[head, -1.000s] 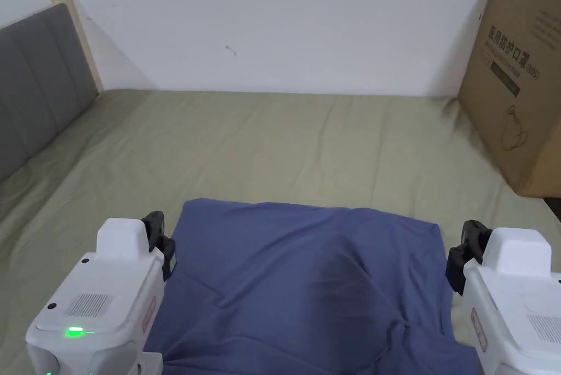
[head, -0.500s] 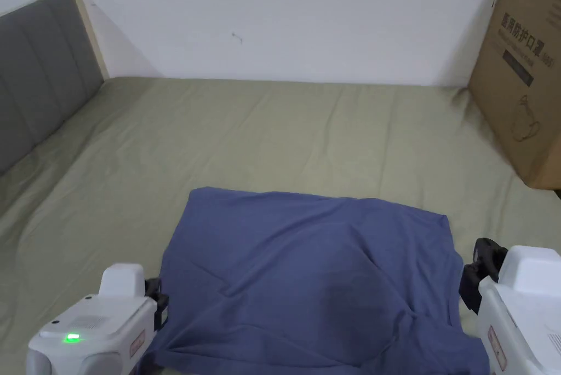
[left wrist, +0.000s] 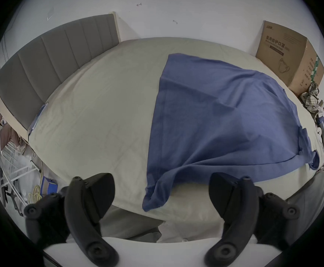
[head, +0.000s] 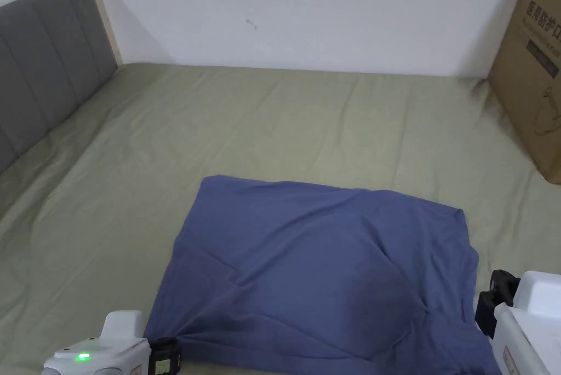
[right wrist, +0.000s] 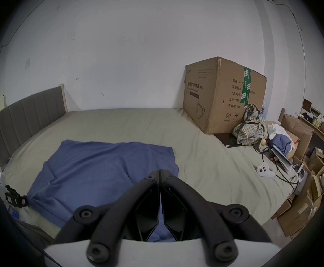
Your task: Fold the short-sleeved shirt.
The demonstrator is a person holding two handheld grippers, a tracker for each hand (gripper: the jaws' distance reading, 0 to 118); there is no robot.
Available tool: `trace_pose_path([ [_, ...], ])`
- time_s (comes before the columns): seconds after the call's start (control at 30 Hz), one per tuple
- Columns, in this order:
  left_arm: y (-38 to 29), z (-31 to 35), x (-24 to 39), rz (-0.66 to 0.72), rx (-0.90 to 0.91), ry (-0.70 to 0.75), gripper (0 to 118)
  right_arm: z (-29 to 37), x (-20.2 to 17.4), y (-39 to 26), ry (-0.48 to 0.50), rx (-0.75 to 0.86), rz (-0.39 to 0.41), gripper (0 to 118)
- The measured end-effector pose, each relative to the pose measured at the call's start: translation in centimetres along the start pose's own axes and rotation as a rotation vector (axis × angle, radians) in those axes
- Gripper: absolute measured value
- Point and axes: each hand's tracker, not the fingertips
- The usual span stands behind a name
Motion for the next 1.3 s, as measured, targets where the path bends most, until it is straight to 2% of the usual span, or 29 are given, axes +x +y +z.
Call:
trace_pose_path([
  [0.07, 0.1, -1.1, 0.1, -0.018, -0.022, -0.011, 77, 0.0, 0.1, -0.4, -0.004, -0.016, -0.002, 0],
  [0.1, 0.1, -1.5, 0.1, -0.029, -0.041, -0.036, 53, -0.1, 0.3, -0.6, -0.006, -0.025, -0.008, 0],
  [0.2, 0.1, -1.6, 0.4, -0.006, -0.035, -0.074, 7, -0.2, 0.8, -1.5, -0.013, -0.074, -0.031, 0],
  [0.3, 0.5, -0.7, 1.2, -0.04, -0.02, -0.066, 3, -1.1, 1.8, -3.2, -0.023, -0.192, -0.063, 2],
  [0.33, 0.5, -0.3, 1.3, -0.057, -0.003, -0.067, 3, -1.7, 2.1, -4.1, -0.024, -0.245, -0.073, 10],
  [0.37, 0.6, 0.0, 1.4, -0.064, 0.003, -0.063, 3, -2.2, 2.3, -4.9, -0.03, -0.305, -0.078, 28],
  [0.4, 0.7, 0.3, 1.4, -0.063, 0.007, -0.062, 3, -2.7, 2.5, -5.9, -0.033, -0.355, -0.078, 63],
  [0.43, 0.9, 0.5, 1.3, -0.059, 0.016, -0.067, 3, -3.3, 2.7, -6.9, -0.038, -0.412, -0.077, 86],
  [0.47, 1.0, 0.7, 1.2, -0.053, 0.021, -0.074, 3, -3.6, 2.8, -7.8, -0.034, -0.463, -0.083, 98],
  [0.5, 1.3, 1.0, 1.2, -0.051, 0.024, -0.075, 3, -3.8, 2.8, -8.7, -0.026, -0.473, -0.096, 100],
  [0.6, 1.7, 1.4, 1.1, -0.038, 0.029, -0.089, 2, -4.8, 2.8, -11.0, -0.026, -0.538, -0.078, 99],
  [0.67, 1.9, 1.1, 1.0, -0.033, 0.03, -0.092, 2, -5.4, 2.7, -11.7, -0.021, -0.566, -0.068, 92],
  [0.7, 1.9, 1.1, 1.0, -0.034, 0.029, -0.092, 2, -5.5, 2.7, -11.9, -0.018, -0.563, -0.073, 77],
  [0.73, 2.0, 1.1, 1.1, -0.038, 0.028, -0.091, 2, -5.6, 2.8, -12.1, -0.007, -0.562, -0.08, 57],
  [0.8, 2.1, 0.9, 1.1, -0.043, 0.025, -0.089, 2, -5.9, 2.9, -12.0, 0.011, -0.559, -0.091, 4],
  [0.87, 2.2, 0.9, 1.1, -0.042, 0.021, -0.089, 2, -5.3, 2.4, -11.3, 0.038, -0.554, -0.121, 4],
  [1.1, 3.7, 1.7, 0.5, 0.002, 0.052, -0.112, 2, -3.9, 3.5, -7.8, 0.052, -0.411, -0.127, 3],
  [1.3, 7.9, 2.5, 0.4, 0.022, 0.117, -0.125, 2, -5.1, 3.7, -2.6, 0.071, -0.287, -0.123, 3],
])
